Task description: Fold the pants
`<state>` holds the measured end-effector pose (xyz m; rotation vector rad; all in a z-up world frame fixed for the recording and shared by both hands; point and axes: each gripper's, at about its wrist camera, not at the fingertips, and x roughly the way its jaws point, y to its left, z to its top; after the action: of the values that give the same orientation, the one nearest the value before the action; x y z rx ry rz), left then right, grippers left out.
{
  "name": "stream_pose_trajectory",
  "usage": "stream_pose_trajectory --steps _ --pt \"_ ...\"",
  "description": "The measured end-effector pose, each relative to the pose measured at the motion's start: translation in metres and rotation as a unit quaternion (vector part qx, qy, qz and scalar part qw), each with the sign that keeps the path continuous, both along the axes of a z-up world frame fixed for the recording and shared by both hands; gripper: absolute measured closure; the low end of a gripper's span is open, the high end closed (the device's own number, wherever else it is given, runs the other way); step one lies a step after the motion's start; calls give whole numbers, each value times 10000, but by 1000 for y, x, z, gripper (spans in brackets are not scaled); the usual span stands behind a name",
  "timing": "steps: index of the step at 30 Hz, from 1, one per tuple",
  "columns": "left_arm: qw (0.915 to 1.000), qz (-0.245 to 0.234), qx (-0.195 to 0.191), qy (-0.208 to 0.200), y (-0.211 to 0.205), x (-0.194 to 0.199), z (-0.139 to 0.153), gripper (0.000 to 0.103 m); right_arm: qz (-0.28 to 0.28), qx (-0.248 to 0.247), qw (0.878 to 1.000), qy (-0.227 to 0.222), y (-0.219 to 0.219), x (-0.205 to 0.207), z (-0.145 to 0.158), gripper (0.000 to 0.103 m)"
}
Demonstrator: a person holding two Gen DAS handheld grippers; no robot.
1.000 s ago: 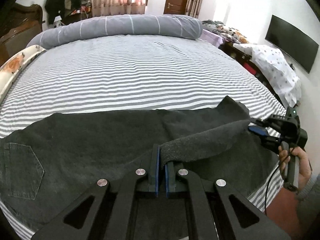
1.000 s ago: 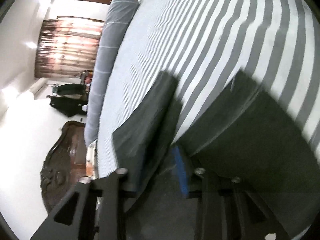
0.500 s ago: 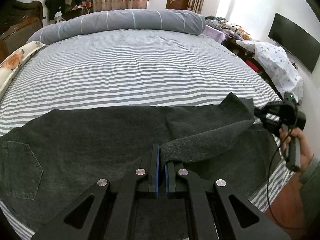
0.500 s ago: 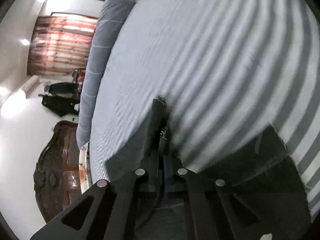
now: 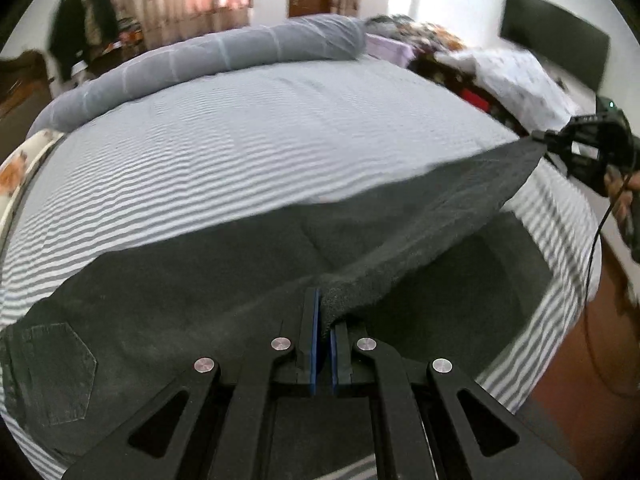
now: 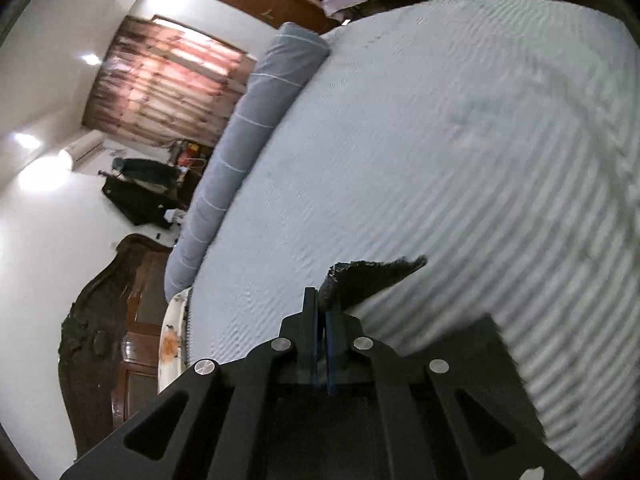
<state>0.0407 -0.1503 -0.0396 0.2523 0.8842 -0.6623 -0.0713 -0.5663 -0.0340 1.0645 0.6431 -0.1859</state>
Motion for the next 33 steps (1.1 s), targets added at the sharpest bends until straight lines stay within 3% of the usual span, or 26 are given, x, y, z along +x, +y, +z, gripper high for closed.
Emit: stream_pose_trajectory --steps 10,15,19,26,31,33 --pt "9930 -962 671 -120 1 -39 -31 99 -390 374 9949 850 14 -76 -83 99" --pt "9923 -1071 624 -67 7 -47 -31 99 -415 242 9945 934 19 -86 -85 99" --pt "9913 -1213 511 48 14 -55 -31 99 -290 -187 9929 1142 23 -87 -81 99" --pt "9911 -1056 796 146 8 -63 -57 97 -287 -441 9845 1674 22 -76 -109 99" --pt "9957 -652 571 336 16 -62 -61 90 -310 -294 9854 1649 21 -75 -111 97" --pt "9968 -554 403 420 23 -64 -56 83 -310 -194 9864 1602 19 -79 -107 84"
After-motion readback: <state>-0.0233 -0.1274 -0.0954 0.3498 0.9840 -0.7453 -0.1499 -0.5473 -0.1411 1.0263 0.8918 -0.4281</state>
